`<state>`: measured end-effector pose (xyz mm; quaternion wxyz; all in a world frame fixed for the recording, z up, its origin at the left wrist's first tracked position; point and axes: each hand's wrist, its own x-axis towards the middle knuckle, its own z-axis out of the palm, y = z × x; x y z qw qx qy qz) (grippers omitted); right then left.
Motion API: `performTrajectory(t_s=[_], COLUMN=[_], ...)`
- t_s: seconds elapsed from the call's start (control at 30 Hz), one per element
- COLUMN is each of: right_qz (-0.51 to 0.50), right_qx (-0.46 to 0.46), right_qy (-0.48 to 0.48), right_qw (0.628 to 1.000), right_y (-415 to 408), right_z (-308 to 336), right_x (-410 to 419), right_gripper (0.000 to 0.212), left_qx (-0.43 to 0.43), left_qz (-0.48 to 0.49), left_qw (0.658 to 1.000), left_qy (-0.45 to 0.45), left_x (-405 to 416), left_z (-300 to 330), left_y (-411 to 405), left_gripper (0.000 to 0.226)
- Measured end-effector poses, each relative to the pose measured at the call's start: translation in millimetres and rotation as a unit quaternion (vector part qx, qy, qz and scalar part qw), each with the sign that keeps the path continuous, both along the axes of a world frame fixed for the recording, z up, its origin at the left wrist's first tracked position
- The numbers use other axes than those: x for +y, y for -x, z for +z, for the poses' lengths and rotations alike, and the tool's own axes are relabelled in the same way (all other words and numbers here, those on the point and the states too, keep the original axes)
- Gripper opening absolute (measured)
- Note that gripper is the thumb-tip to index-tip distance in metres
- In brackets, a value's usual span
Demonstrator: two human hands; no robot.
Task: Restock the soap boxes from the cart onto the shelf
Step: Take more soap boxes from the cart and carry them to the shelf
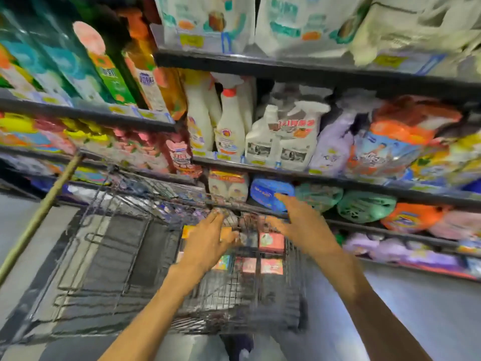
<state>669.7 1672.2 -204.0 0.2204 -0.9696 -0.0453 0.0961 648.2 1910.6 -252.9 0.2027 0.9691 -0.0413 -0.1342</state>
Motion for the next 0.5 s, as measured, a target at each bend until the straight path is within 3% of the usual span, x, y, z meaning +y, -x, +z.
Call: performTrajectory(t_s=[0.1,0.27,0.4,0.5], right_qz=[-0.049,-0.093,-0.076,-0.089], right_qx=[0.013,0.137,0.178,0.189], right_qy=[-0.001,0.007,-0.001,0.013], right_qw=[0.999,0.986,0.981,0.978], right_y=[2.2,10.2,23.3,31.4], right_z=[-49.6,-131.1,-193.4,-231.9], right_x=[8.3,13.7,13.6,12.9], right_gripper=[0.06,0.044,0.06,0.062], left_qx=[0.066,0.159,0.185,0.22], left_qz=[-0.019,-0.017,0.028,0.031], left_qw=[0.997,0.987,0.982,0.975], left_qy=[0.024,0.007,0.031,-0.007], left_x=[1.5,-10.0,-32.8,-51.8], left_z=[-63.1,-173.0,-257.5,-319.8], left_y=[-16.2,-26.8,-19.5,-16.3], left_gripper=[0.056,0.05,0.055,0.061])
